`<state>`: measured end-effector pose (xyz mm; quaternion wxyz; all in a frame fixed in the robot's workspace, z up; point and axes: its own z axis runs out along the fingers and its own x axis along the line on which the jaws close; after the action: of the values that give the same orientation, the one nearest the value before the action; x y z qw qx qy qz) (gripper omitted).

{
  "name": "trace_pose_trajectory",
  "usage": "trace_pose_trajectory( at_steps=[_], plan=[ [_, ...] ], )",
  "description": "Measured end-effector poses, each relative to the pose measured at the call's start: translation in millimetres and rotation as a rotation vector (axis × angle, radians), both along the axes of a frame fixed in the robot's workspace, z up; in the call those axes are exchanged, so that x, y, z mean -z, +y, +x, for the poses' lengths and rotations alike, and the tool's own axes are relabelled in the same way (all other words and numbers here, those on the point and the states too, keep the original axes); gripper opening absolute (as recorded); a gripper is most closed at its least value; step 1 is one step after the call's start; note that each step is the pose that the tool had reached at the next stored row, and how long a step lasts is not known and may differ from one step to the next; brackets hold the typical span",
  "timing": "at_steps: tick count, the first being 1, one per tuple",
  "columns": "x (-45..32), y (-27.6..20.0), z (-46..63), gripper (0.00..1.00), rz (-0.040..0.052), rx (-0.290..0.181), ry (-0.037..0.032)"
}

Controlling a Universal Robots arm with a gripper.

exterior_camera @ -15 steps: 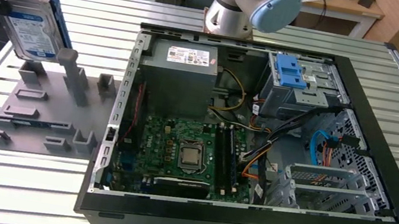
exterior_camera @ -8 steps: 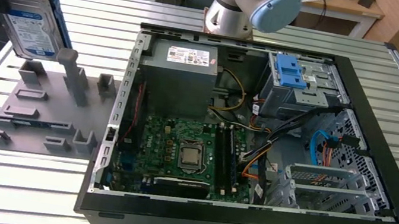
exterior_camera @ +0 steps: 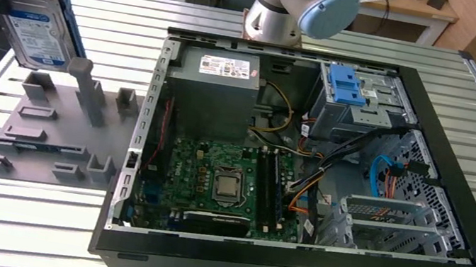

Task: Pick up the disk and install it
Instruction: 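Pick up the disk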

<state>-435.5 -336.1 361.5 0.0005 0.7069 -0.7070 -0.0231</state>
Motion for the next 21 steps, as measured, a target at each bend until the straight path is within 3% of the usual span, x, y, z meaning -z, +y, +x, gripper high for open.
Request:
trace_pose_trajectory(
  at_steps=[7, 9, 21],
  plan=[
    [-1.7, 0.0, 0.1, 0.36, 0.0, 0.0, 0.0],
    [-8.1, 0.0, 0.0, 0.36, 0.0, 0.002, 0.0001],
    [-11.5, 0.0, 0.0, 0.36, 0.0, 0.004, 0.0001]
  ],
)
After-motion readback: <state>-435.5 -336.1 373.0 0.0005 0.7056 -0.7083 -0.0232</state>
